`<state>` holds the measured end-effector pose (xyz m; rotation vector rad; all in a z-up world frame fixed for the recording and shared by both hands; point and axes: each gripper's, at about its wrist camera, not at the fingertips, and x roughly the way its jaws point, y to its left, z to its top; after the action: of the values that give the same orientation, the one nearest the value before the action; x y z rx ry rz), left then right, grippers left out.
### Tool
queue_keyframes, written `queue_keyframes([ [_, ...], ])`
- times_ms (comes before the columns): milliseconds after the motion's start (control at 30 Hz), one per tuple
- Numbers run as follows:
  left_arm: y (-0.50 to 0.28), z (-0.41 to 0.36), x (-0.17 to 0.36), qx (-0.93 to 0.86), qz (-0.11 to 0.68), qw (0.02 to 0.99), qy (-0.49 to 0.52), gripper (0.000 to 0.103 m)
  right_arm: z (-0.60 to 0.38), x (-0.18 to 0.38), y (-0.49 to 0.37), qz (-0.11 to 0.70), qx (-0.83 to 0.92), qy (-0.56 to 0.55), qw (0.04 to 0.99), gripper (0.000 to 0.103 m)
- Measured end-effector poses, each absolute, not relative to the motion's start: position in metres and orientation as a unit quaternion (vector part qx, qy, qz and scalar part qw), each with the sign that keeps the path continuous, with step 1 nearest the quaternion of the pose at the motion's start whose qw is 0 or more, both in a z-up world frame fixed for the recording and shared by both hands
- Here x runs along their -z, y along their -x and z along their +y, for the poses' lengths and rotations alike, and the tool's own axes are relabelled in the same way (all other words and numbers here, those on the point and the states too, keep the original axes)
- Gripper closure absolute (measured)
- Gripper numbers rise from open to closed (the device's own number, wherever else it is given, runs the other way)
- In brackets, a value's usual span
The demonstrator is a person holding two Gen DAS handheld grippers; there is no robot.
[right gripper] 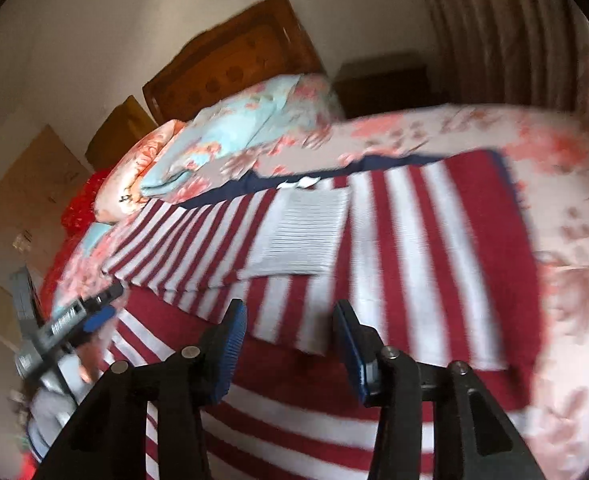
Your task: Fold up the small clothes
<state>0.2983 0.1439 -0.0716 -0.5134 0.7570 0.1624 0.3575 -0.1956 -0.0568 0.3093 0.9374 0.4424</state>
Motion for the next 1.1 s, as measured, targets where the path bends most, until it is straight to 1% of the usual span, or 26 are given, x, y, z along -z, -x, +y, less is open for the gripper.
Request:
queue_keyframes([
  [133,-0.299,0.143,0.072,-0.077,0.365,0.894,0.247,0.000,-0.187,0.070,-0.383,0.465,-0.192,-0.181,0.845,0.064],
  [200,-0.299,0.143,0.072,-0.076,0.366,0.894,0.246,0.000,-0.186,0.072,-0.392,0.462,-0.185,-0.199,0.844,0.064],
  [300,-0.300,0.141,0.072,-0.077,0.368,0.894,0.242,0.000,-0.186,0.073,-0.404,0.462,-0.169,-0.221,0.842,0.070],
  [333,-0.301,0.141,0.072,-0.077,0.369,0.894,0.241,0.000,-0.186,0.074,-0.407,0.461,-0.165,-0.231,0.841,0.072],
  [433,-0.302,0.140,0.072,-0.078,0.371,0.894,0.238,0.000,-0.186,0.079,-0.411,0.460,-0.152,-0.237,0.842,0.092],
  [467,-0.302,0.140,0.072,-0.079,0.372,0.894,0.236,0.000,-0.185,0.078,-0.411,0.459,-0.155,-0.236,0.842,0.096],
  [533,-0.303,0.139,0.072,-0.081,0.374,0.894,0.234,0.000,-0.183,0.067,-0.403,0.436,-0.170,-0.238,0.851,0.097],
  [667,-0.305,0.138,0.073,-0.082,0.378,0.893,0.229,0.000,-0.193,0.016,-0.378,0.360,-0.207,-0.238,0.878,0.097],
  [800,-0.305,0.139,0.073,-0.082,0.378,0.893,0.230,0.000,-0.223,-0.013,-0.364,0.328,-0.193,-0.223,0.898,0.097],
  [900,-0.305,0.139,0.073,-0.082,0.378,0.893,0.230,0.000,-0.251,-0.007,-0.362,0.335,-0.158,-0.215,0.904,0.097],
  [967,-0.305,0.139,0.073,-0.083,0.378,0.893,0.230,0.000,-0.267,0.010,-0.367,0.355,-0.151,-0.235,0.892,0.097],
  [1100,-0.306,0.139,0.074,-0.083,0.381,0.893,0.227,0.000,-0.271,0.040,-0.371,0.383,-0.144,-0.233,0.882,0.097],
])
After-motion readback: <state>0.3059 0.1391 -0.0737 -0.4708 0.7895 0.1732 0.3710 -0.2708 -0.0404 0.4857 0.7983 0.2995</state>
